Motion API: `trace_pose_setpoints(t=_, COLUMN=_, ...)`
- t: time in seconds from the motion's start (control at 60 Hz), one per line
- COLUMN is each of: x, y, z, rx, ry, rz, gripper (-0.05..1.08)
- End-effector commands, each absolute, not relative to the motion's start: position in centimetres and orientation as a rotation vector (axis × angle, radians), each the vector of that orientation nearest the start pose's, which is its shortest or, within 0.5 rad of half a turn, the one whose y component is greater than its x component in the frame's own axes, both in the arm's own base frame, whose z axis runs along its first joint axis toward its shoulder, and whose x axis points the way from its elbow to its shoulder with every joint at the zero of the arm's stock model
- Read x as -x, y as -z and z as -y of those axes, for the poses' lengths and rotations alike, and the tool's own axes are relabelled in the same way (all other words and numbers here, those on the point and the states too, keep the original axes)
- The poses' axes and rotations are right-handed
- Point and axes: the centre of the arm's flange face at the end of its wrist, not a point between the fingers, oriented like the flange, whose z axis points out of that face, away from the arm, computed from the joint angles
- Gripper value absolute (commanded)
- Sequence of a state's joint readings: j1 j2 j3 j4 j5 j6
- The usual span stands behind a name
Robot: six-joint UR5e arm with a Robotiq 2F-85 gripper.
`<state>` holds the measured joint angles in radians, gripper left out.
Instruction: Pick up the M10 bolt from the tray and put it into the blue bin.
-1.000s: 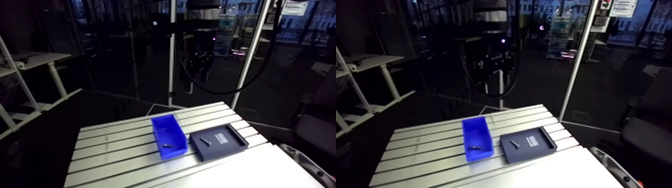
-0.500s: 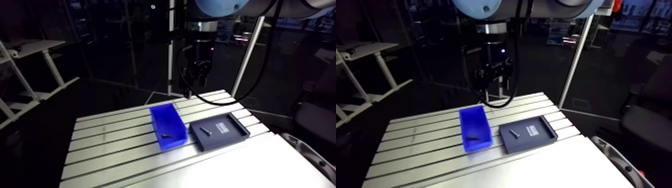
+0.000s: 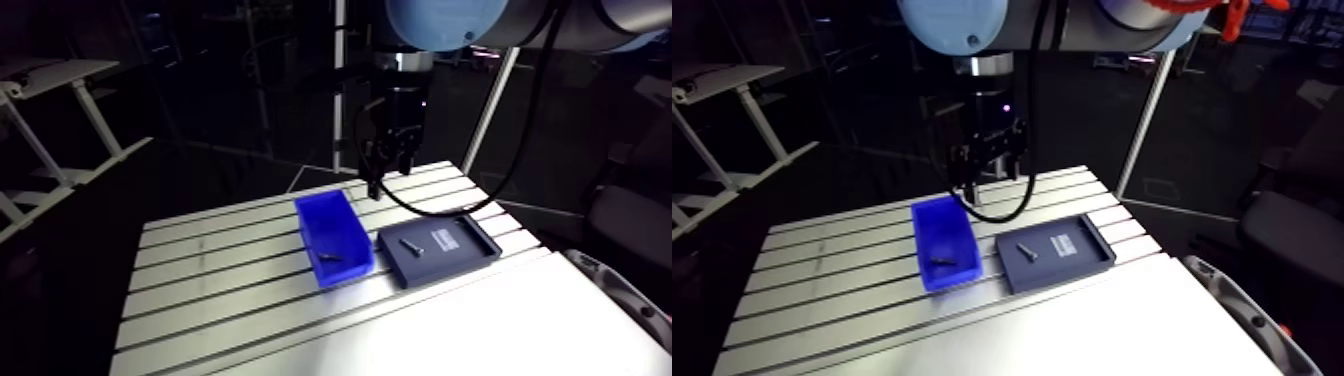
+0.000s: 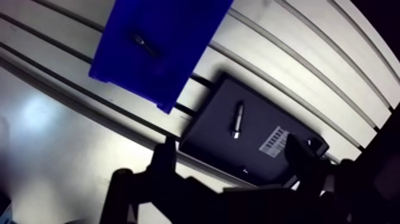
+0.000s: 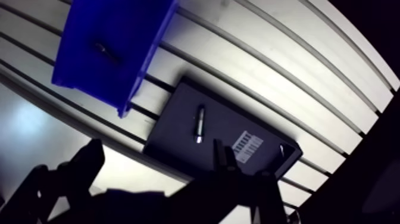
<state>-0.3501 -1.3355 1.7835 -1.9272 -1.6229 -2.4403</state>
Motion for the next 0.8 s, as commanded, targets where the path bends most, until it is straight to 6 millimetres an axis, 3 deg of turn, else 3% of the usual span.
trace_pose_setpoints(t=0.017, x=54.7, y=-28.2, z=-7.9, rx=0.756, ry=0.044, rz=-2.918, gripper=0.01)
trace_pose_setpoints(t=0.267, x=54.8, y=-27.0, z=-9.8, rx=0.736, ry=0.020, rz=-2.921, gripper=0.09)
trace_pose_setpoints(t=0.583, x=54.6, y=-24.6, z=-10.1, rx=0.739, ry=0.010, rz=-2.922, gripper=0.38)
trace_pose_setpoints(t=0.633, x=54.6, y=-24.4, z=-10.1, rx=0.740, ry=0.009, rz=-2.925, gripper=0.38)
trace_pose_setpoints(t=0.8, x=54.1, y=-23.4, z=-12.0, rx=0.688, ry=0.014, rz=-2.937, gripper=0.47)
